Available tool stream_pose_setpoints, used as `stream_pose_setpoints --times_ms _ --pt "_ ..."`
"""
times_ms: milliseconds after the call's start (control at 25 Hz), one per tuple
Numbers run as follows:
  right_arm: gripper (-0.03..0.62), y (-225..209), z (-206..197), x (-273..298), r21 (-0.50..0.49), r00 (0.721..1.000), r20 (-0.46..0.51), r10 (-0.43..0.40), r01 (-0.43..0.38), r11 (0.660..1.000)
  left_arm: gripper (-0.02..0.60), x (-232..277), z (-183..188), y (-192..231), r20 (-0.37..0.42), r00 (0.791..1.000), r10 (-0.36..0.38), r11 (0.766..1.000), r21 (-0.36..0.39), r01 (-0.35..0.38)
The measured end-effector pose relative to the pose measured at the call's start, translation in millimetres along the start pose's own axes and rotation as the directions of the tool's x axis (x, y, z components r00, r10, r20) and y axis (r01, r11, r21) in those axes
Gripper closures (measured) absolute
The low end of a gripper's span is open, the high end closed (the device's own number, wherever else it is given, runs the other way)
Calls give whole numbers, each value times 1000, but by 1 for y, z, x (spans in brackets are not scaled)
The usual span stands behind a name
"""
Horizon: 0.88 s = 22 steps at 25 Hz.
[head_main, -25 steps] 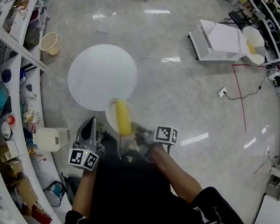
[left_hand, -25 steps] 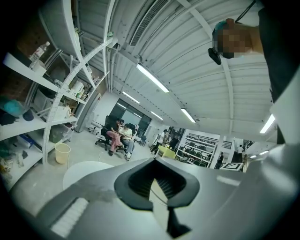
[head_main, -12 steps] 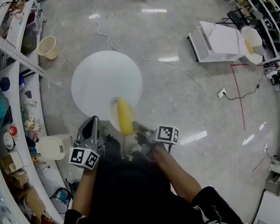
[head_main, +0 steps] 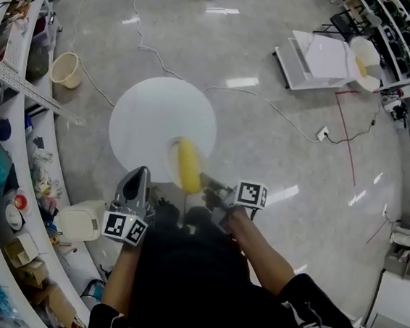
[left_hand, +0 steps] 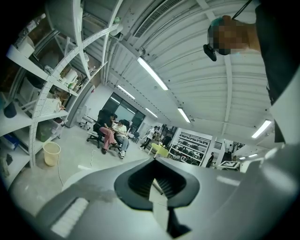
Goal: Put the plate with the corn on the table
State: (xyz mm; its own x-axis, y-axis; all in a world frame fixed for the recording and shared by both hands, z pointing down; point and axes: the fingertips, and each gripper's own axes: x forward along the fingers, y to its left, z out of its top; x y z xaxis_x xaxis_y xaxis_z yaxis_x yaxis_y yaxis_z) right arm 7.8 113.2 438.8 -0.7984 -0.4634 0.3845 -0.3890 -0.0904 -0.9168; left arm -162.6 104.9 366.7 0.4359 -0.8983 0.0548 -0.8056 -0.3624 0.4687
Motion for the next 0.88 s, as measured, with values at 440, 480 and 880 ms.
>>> stream_pose_setpoints --times_ms 440,480,880 --pt "565 0 28 8 -5 1000 28 -6 6 1000 577 26 0 13 -5 1000 -13 1000 -23 13" --pt "565 -3 31 7 8 999 26 -22 22 1000 577 30 0 12 -3 1000 -12 1000 -24 11" --pt "565 -23 92 20 -22 1000 -18 11 -11 1000 577 91 -14 13 -7 1000 10 1000 -14 -10"
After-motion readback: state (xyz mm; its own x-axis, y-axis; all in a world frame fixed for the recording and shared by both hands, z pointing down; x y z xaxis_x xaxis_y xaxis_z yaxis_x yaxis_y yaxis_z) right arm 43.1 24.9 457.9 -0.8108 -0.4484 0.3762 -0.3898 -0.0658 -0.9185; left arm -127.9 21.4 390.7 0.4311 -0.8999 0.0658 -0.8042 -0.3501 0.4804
